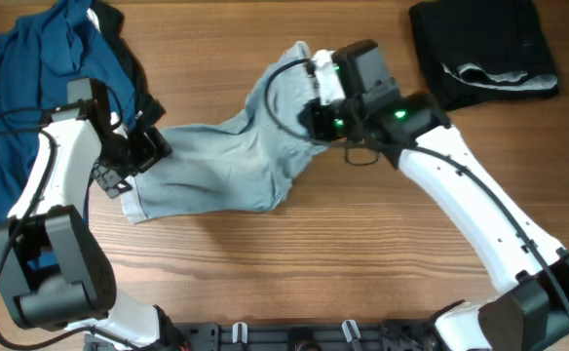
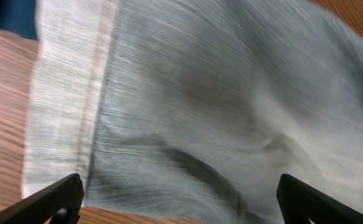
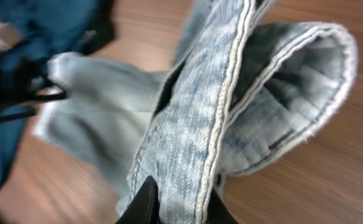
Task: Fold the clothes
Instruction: 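Lift the right end of the shorts with the right gripper toward left, then fold the right half over onto the left half with the right gripper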
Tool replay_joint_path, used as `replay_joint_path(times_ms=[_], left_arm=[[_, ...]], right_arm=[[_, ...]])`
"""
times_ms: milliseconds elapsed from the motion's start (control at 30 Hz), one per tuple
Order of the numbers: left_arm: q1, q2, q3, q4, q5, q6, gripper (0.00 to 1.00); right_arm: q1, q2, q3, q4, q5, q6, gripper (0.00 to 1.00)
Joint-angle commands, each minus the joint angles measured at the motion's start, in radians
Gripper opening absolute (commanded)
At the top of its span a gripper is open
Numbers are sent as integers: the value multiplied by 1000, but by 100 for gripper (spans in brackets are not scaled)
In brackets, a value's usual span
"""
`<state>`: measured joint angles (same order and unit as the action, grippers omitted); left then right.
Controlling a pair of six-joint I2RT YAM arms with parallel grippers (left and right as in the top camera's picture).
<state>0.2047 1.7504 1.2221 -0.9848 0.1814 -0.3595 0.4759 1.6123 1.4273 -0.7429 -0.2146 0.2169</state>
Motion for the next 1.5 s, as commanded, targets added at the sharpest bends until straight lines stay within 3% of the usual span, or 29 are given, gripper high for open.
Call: replay_joint_path(times_ms=[0, 233, 300, 567, 600, 667, 733, 800, 867, 1300, 1467], left_arm=[[-72, 6, -12, 5, 70, 16, 100], [-275, 7, -12, 145, 44, 16, 100], [-342, 14, -12, 218, -39, 16, 100], [-433, 86, -12, 452, -95, 15, 87], [-433, 96, -12, 490, -128, 16, 83], [-433, 99, -12, 559, -147, 16, 65], [-433, 99, -12, 626, -90, 15, 53], [-433, 108, -12, 674, -26, -16, 20], [-433, 132, -12, 691, -18, -40, 4], [-453, 288, 11, 771, -14, -42, 7], [-499, 309, 10, 739, -14, -41, 6]], right_arm=[[-118, -95, 49, -31, 122, -22, 4], [-311, -130, 49, -90, 127, -140, 4], [-349, -130, 49, -95, 136, -143, 4], [-370, -130, 49, -128, 132, -171, 4], [-370, -130, 49, -134, 132, -172, 4], [-370, -130, 49, -142, 132, -172, 4], [-370, -130, 49, -148, 132, -172, 4], [-370, -130, 49, -158, 132, -172, 4], [-370, -130, 49, -160, 132, -172, 4], [-370, -130, 49, -155, 132, -172, 4], [-370, -130, 49, -35, 93, -134, 4]])
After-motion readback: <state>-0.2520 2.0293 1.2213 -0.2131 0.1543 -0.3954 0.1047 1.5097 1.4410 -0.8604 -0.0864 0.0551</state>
